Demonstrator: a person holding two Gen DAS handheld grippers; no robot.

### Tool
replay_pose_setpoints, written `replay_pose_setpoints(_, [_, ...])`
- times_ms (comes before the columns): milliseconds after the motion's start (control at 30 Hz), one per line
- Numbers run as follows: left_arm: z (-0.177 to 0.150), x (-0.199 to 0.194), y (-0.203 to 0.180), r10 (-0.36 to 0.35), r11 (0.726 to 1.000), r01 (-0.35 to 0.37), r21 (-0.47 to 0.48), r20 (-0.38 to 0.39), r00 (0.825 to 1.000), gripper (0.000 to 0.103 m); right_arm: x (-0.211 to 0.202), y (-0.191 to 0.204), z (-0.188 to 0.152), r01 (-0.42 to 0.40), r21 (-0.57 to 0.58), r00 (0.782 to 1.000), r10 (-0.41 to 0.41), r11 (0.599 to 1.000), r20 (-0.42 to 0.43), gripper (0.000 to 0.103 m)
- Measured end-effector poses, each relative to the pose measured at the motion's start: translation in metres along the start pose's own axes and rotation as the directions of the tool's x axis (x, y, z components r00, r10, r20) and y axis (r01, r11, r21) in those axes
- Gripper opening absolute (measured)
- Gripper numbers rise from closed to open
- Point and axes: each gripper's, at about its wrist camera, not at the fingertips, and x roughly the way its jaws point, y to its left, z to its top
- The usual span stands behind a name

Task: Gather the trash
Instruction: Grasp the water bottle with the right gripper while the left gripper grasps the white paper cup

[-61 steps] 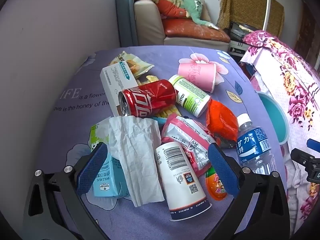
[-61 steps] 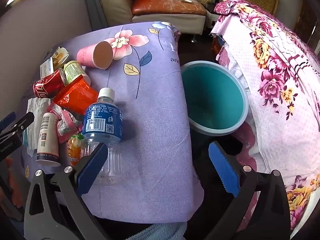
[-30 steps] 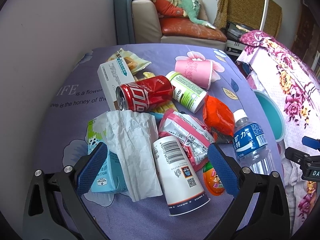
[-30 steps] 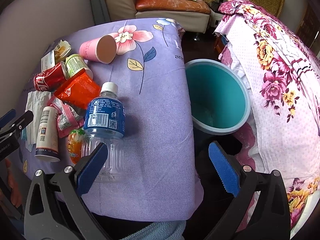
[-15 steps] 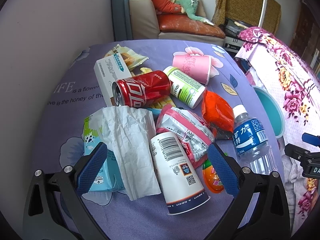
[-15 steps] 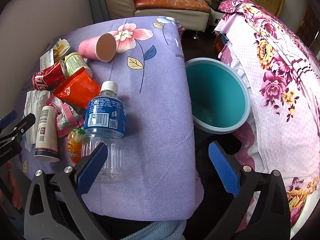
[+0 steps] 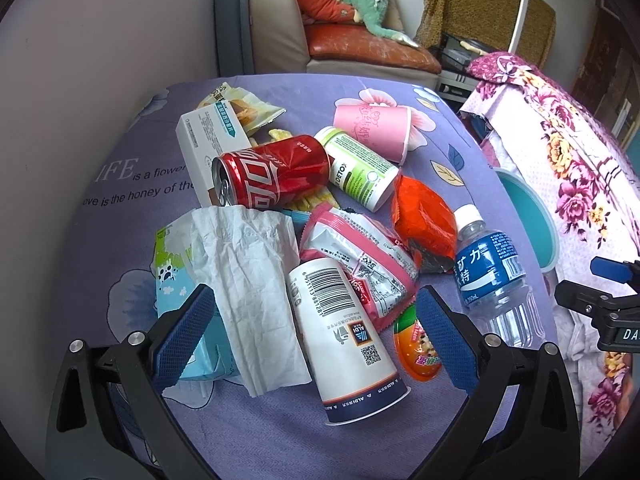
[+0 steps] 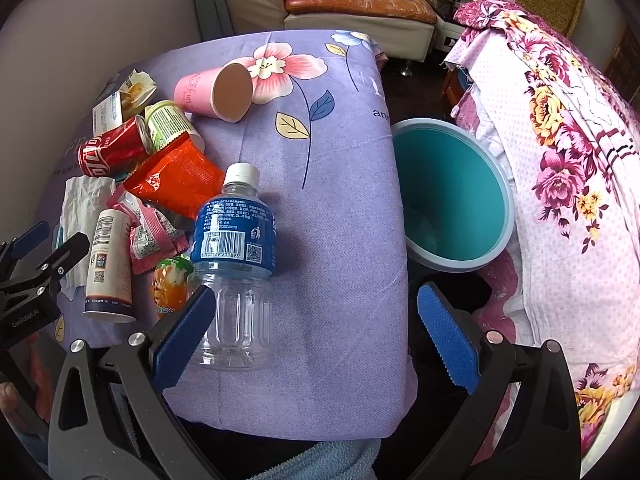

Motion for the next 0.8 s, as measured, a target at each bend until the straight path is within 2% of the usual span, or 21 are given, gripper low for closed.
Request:
replay_pose_setpoints(267, [0.001, 0.001, 0.017, -0.015, 1.0, 0.015, -0.013, -0.002, 1.0, 0.1, 0.01, 0.011, 0.009, -0.042, -0.017, 0.998, 0.041, 0.999, -0.04, 0.097])
replay_pose_setpoints(433, [0.0, 0.003, 0.027, -0.056, 0.998, 0.055, -0.032, -0.02, 0.998, 0.1, 0.023, 0.026, 0.016, -0.086, -0.043, 0.994, 0.082, 0.995, -0.077, 0.096])
replay_pose_setpoints(500, [-0.001, 0.003, 0.029, -0.075, 0.997, 0.074, -0.035, -0.029, 0.997, 0.1, 0.031, 0.033, 0.019, -0.102, -0.054, 0.991, 0.096, 0.993, -0.094, 0.089])
replay_pose_setpoints(567, [-0.001, 0.003, 0.027, -0.105, 0.994, 0.104, -0.032, -0.038, 0.994, 0.1, 0.041, 0.036, 0.019, -0.123, -0.051, 0.986, 0.116, 0.991, -0.122, 0.075])
replay_pose_setpoints(600, [-0.002, 0.002, 0.026, -0.119, 0.993, 0.118, -0.028, -0.042, 0.992, 0.099, 0.045, 0.037, 0.02, -0.137, -0.044, 0.982, 0.13, 0.99, -0.137, 0.073])
replay_pose_setpoints(633, [-0.002, 0.002, 0.024, -0.129, 0.992, 0.128, -0.022, -0.05, 0.99, 0.096, 0.05, 0.037, 0.02, -0.154, -0.034, 0.978, 0.147, 0.987, -0.148, 0.071])
replay_pose_setpoints(667, [-0.003, 0.002, 0.021, -0.138, 0.99, 0.137, -0.017, -0.062, 0.989, 0.093, 0.054, 0.037, 0.02, -0.17, -0.026, 0.974, 0.164, 0.985, -0.156, 0.062])
replay_pose_setpoints(800, [-0.007, 0.009, 0.008, -0.164, 0.986, 0.166, 0.011, -0.13, 0.978, 0.066, 0.054, 0.031, 0.016, -0.189, -0.025, 0.97, 0.182, 0.982, -0.16, 0.061])
